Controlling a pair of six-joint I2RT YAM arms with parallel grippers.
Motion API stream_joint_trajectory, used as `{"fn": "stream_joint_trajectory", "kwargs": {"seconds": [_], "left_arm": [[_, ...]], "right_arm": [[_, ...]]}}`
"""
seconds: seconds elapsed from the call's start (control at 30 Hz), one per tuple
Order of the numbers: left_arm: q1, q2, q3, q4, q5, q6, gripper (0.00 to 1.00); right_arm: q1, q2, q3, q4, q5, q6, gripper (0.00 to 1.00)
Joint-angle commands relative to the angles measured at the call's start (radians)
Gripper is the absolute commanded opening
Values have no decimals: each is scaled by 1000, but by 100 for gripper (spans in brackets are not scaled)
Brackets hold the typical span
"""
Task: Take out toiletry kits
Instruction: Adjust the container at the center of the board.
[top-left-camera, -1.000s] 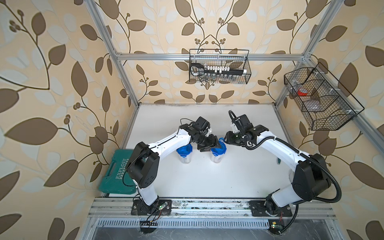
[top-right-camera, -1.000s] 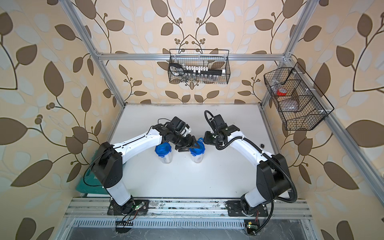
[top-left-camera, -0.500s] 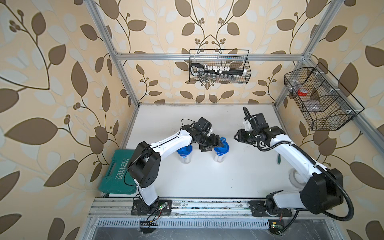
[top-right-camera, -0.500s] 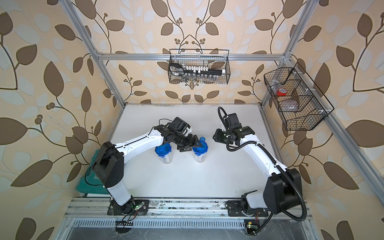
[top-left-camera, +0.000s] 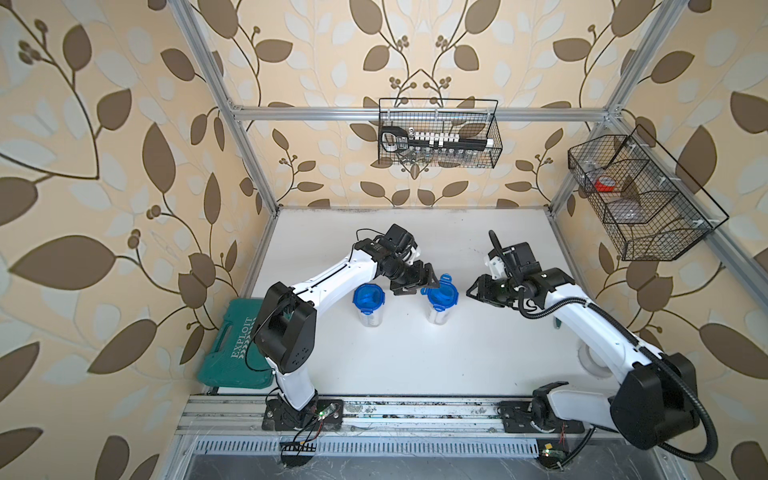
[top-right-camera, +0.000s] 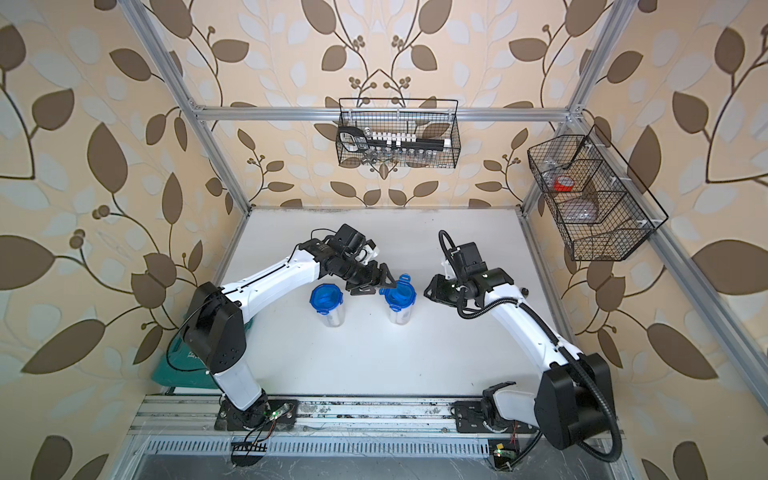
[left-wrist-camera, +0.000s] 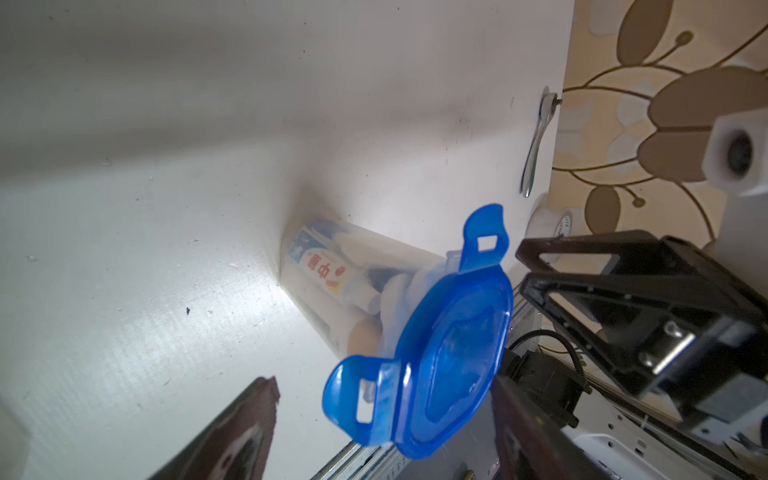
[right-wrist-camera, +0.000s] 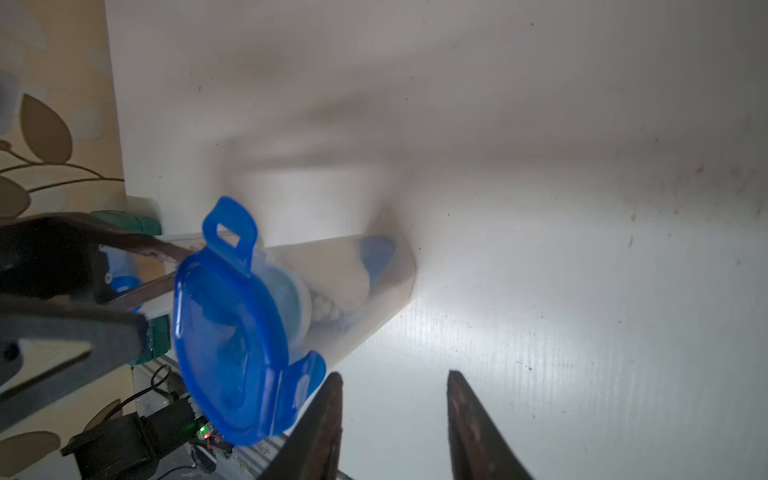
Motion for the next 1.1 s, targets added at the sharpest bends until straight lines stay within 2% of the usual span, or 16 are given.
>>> {"fn": "stream_joint_trajectory", "kwargs": {"seconds": [0.0,0.13,0.2,0.27,0.67,0.83,0.93,1.07], "left_arm": [[-3,4,21,5,58,37,83],[-3,20,17,22,55,28,80],[-3,32,25,18,49,32,78],[-2,43,33,20,42,33,77],[-28,69,12,66,33,-26,68],[-29,65,13,42,-15,-35,65],[-29,66,10,20,-35,-35,63],[-28,67,-11,22,-28,-35,62]], "right_arm": [[55,90,97,-19,106,-3,40],[138,178,192,-22,216,-6,40],[152,218,239,-57,281,-6,40],[154,247,267,-71,287,-11,40],[171,320,332,5,151,-41,42],[164,328,352,13,118,-43,39],[108,266,291,45,71,-26,37],[-23,115,123,144,-115,17,32]]}}
